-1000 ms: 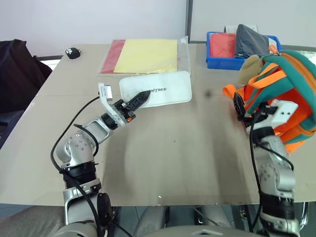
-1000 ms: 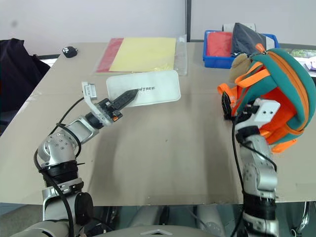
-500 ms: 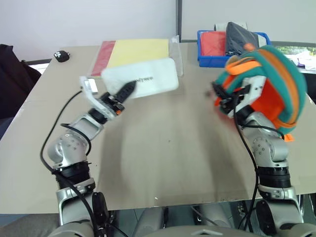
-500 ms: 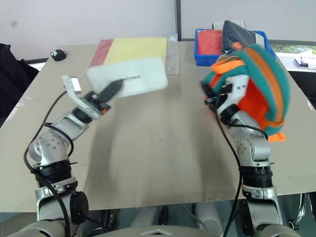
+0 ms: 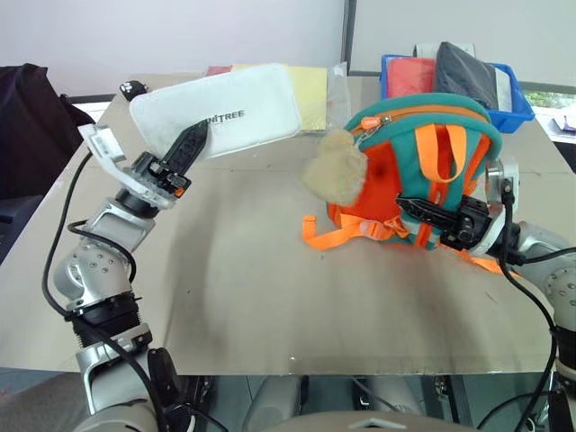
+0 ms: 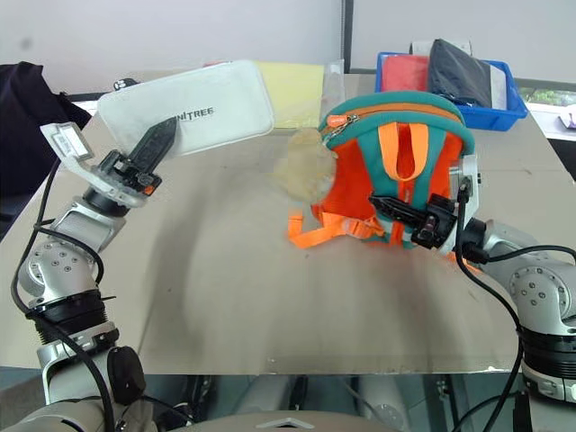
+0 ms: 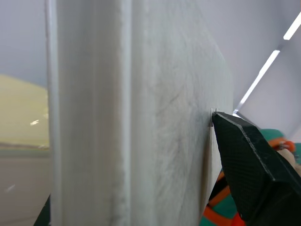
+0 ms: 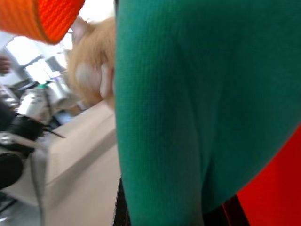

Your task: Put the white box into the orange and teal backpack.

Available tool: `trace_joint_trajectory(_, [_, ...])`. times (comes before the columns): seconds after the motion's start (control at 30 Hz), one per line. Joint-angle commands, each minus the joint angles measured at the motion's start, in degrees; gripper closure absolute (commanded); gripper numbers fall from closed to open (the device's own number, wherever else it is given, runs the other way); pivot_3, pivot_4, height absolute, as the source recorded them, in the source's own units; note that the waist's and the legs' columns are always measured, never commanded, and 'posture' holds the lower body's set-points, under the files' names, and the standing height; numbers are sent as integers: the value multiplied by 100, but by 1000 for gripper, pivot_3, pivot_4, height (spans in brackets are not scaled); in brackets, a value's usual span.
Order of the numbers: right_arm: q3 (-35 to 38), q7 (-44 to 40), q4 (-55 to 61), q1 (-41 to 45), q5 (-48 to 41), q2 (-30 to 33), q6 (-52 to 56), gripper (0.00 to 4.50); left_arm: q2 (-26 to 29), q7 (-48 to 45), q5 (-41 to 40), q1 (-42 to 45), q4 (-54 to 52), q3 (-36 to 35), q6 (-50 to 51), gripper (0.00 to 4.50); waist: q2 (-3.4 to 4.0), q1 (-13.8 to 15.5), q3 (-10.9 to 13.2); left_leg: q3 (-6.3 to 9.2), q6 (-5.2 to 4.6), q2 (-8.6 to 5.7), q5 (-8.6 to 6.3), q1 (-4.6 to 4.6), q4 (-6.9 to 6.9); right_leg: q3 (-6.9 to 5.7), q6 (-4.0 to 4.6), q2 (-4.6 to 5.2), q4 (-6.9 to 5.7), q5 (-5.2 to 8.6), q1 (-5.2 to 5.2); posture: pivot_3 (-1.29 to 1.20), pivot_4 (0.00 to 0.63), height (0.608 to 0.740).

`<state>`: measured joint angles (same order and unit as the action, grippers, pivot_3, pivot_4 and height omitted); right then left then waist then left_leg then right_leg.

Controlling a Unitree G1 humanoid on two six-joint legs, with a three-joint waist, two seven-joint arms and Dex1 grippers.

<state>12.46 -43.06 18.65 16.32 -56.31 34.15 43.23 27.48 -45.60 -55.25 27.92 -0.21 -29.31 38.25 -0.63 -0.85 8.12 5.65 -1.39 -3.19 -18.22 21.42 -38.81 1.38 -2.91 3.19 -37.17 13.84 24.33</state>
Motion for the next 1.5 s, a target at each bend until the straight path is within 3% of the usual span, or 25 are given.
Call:
trace_joint_trajectory(0.03, [35, 306, 97, 251, 47, -377, -301, 4415, 140, -761, 303, -22, -603, 616, -498, 1933, 2, -12, 1, -1, 0, 1, 0, 0, -1, 1, 0, -2, -3, 0, 1, 0, 150, 740])
trace_joint_trajectory(0.17, [-86, 444, 147, 313, 171, -636, -342, 4415, 271, -1383, 1501, 103, -348, 1522, -1651, 1933, 4, 3, 2, -3, 2, 0, 1, -1, -5, 1, 1, -3, -13, 0, 2, 0, 150, 740])
trace_joint_trajectory(0.23, [-96, 512, 155, 335, 192, -721, -349, 4415, 97, -1307, 1829, 299, -38, 1621, -2188, 1933, 3, 12, 2, -3, 1, -1, 1, -1, -6, -2, 1, -2, -11, 0, 1, 0, 150, 740])
trace_joint_trajectory(0.43, [-73, 577, 276, 226, 223, -811, -374, 4415, -298, -1049, 1049, 913, 313, 976, -2218, 1933, 2, 12, 2, 22, 0, -9, 0, 42, -41, -30, 0, 4, -12, -1, 20, 0, 150, 740])
trace_joint_trajectory(0.73, [-60, 669, 294, 86, 278, -920, -494, 4415, -13, -982, 759, 787, 591, 445, -2140, 1933, 2, -26, 2, 19, 1, -9, 1, 40, -46, -39, 0, 2, -41, 0, 32, 0, 150, 740])
trace_joint_trajectory(0.93, [-149, 659, 247, 126, 370, -1020, -565, 4415, -139, -1173, 1798, 949, 1252, 997, -3137, 1933, 2, 11, 2, 20, 1, -17, 1, 41, -48, -43, 0, 3, -40, 0, 31, 0, 150, 740])
trace_joint_trajectory(1.27, [-206, 716, 339, 60, 421, -1124, -671, 4415, -524, -1540, 2330, 1373, 2169, 1505, -3963, 1933, 2, -13, 2, 20, 1, -20, 1, 40, -51, -42, 0, 6, -49, 0, 34, 0, 150, 740])
trace_joint_trajectory(1.5, [-188, 764, 415, -27, 398, -1120, -683, 4415, -375, -2707, 2709, 1874, 2918, 1953, -4677, 1933, 1, -7, 1, 20, 0, -25, 1, 43, -53, -47, 0, 5, -48, 0, 34, 0, 150, 740])
